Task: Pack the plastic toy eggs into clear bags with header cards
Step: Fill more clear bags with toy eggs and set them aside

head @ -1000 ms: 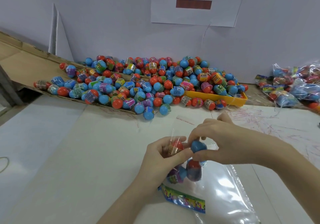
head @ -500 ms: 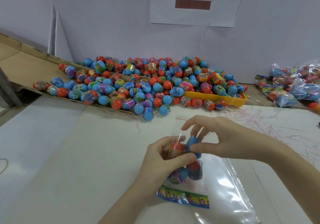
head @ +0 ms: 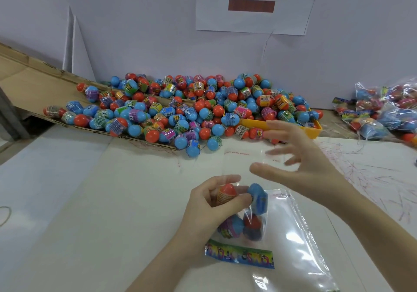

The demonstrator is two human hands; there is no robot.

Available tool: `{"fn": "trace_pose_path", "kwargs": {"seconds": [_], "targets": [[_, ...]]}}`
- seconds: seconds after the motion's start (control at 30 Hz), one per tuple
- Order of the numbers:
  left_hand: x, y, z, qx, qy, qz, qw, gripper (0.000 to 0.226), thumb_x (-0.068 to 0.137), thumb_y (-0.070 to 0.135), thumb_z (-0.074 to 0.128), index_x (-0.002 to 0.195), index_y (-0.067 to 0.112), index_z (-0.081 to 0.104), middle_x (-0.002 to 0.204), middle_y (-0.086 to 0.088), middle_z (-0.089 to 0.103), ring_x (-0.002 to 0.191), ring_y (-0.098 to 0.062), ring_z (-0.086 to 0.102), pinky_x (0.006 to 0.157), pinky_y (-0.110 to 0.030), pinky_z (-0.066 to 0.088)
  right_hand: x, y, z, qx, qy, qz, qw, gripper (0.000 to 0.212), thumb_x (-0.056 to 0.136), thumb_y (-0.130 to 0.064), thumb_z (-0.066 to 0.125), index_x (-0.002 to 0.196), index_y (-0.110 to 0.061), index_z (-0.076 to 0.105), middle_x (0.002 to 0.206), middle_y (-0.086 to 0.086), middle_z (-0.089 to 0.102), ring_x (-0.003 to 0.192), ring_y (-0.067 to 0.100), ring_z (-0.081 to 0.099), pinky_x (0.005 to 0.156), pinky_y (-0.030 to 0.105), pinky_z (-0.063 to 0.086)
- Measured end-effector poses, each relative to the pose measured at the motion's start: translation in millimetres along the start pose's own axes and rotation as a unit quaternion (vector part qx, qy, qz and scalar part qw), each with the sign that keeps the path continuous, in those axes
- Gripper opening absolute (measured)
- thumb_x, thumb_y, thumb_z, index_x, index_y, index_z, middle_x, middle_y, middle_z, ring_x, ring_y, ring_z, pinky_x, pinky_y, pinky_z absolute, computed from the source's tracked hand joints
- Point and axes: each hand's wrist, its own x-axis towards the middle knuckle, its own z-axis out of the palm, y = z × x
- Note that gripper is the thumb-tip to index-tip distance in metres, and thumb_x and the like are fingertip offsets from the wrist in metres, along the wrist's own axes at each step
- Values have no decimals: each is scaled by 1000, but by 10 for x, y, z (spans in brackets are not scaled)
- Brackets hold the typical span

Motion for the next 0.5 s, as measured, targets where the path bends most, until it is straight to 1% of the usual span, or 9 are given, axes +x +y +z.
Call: {"fn": "trace_pose_path", "kwargs": {"seconds": [0.03, 0.07, 0.1, 0.13, 0.2, 0.27, 0.33, 0.4, 0.5], "targets": [[2, 2, -7, -2, 5, 0, 1000, 47, 48, 32, 77, 92, 20, 68, 87, -2, 75, 76, -14, 70, 64, -21, 55, -14, 23, 14, 53, -38, 72, 995, 77, 41, -63, 67, 111, -51, 38, 106, -28, 50, 87, -8, 59, 63, 12, 48], [5, 2, -15, -4, 9, 1, 1000, 46, 47, 35, 77, 90, 21, 69, 85, -2, 75, 74, -13, 69, 64, -21, 55, -46, 64, 44, 106, -67, 122, 985, 82, 39, -59, 71, 114, -46, 41, 105, -23, 54, 84, -5, 62, 58, 12, 50], [3, 4, -18, -8, 10, 1, 1000, 45, 47, 37, 77, 88, 22, 70, 82, -1, 74, 71, -12, 68, 64, -21, 55, -90, 118, 82, 148, -89, 147, 974, 81, 40, -54, 73, 115, -39, 47, 103, -17, 61, 81, -1, 65, 58, 13, 51], [1, 6, -18, -8, 10, 1, 1000, 45, 47, 37, 76, 88, 21, 70, 79, 0, 74, 69, -10, 67, 62, -20, 55, -139, 169, 129, 175, -105, 156, 966, 74, 43, -49, 74, 113, -31, 55, 99, -10, 67, 80, 4, 67, 59, 14, 52], [-2, 10, -12, -2, 12, 1, 1000, 47, 48, 37, 75, 91, 20, 69, 76, 3, 73, 67, -5, 67, 60, -17, 53, -225, 244, 220, 217, -107, 145, 959, 49, 51, -43, 73, 95, -23, 70, 89, 0, 72, 79, 11, 68, 63, 16, 53], [1, 5, -5, 4, 15, -3, 1000, 48, 49, 39, 73, 93, 20, 67, 78, 3, 74, 71, -5, 68, 60, -17, 53, -262, 291, 280, 257, -90, 137, 952, 32, 57, -39, 71, 84, -22, 74, 85, 3, 73, 79, 13, 68, 66, 18, 54], [0, -1, 3, 21, 14, -4, 1000, 50, 49, 46, 69, 94, 24, 67, 84, 2, 74, 79, -7, 69, 65, -19, 55, -274, 317, 318, 278, -65, 133, 949, 29, 59, -36, 70, 82, -20, 75, 84, 3, 73, 79, 12, 68, 65, 17, 53], [-3, -5, 18, 44, 19, 5, 999, 49, 52, 52, 64, 94, 27, 66, 85, 8, 73, 81, -3, 68, 70, -18, 55, -284, 315, 342, 278, -44, 133, 950, 29, 60, -36, 69, 82, -18, 75, 83, 3, 73, 78, 11, 68, 63, 16, 51], [3, -1, 29, 57, 32, 18, 998, 47, 56, 54, 59, 93, 27, 68, 87, 12, 72, 82, 2, 66, 69, -15, 53, -301, 288, 352, 269, -50, 130, 953, 34, 59, -39, 68, 84, -16, 74, 85, 5, 73, 80, 12, 68, 63, 18, 52]]}}
